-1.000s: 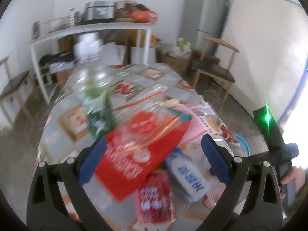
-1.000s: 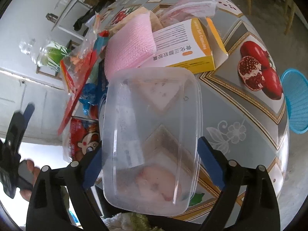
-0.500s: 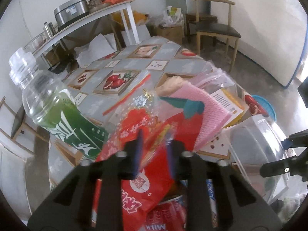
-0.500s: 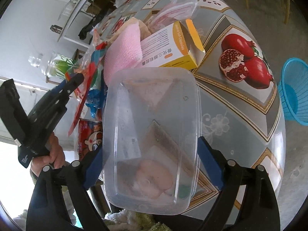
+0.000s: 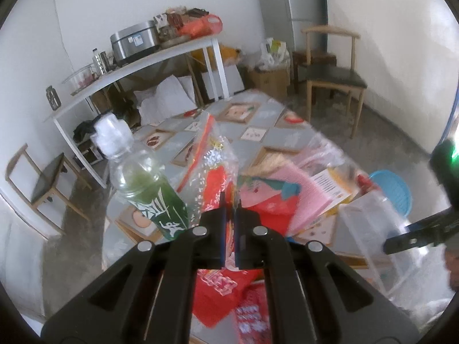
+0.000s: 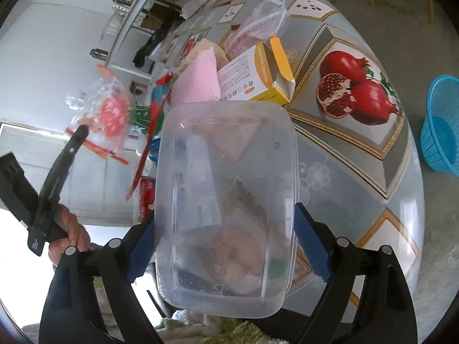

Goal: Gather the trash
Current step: 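Carry the clear box and clear bag to the blue basket and release both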

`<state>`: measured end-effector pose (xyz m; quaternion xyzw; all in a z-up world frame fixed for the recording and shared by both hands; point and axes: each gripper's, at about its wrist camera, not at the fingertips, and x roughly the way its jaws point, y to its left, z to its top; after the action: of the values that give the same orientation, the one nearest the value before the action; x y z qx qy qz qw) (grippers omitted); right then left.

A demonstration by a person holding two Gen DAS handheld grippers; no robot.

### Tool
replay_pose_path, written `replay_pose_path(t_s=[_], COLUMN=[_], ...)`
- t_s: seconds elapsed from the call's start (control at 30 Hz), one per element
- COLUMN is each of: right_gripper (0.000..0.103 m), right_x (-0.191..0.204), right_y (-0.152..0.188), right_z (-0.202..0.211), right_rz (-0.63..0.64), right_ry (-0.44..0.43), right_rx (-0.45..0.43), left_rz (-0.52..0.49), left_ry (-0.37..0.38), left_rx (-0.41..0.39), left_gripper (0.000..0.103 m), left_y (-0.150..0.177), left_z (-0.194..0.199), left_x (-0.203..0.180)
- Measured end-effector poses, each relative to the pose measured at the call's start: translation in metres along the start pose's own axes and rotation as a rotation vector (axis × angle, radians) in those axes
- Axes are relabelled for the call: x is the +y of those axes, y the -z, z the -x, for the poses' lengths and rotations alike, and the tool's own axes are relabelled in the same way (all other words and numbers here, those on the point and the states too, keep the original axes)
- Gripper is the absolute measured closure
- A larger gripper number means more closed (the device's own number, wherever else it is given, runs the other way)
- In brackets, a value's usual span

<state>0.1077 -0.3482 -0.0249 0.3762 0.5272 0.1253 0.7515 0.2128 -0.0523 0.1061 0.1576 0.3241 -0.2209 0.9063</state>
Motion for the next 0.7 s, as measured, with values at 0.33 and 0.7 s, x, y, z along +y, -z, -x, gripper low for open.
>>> replay_pose_path(t_s=[0.33,0.7], right_gripper=[0.018,0.018], right_x=[-0.066,-0.239], right_y=[0.016,0.04], right_z=[0.109,0.205], right_rz=[-0.134,-0.532], right_ry=[-0.148,-0.044], right_rx=[-0.229,-0.535], left_rz=[0.051,-0.094], left_ry=[0.434,0.725], left_rx=[-0.063,0.235], left_gripper=[0.101,0.1], left_y=[-0.06,-0.11], left_z=[0.043,-0.095], left_x=[-0.073,-0.302])
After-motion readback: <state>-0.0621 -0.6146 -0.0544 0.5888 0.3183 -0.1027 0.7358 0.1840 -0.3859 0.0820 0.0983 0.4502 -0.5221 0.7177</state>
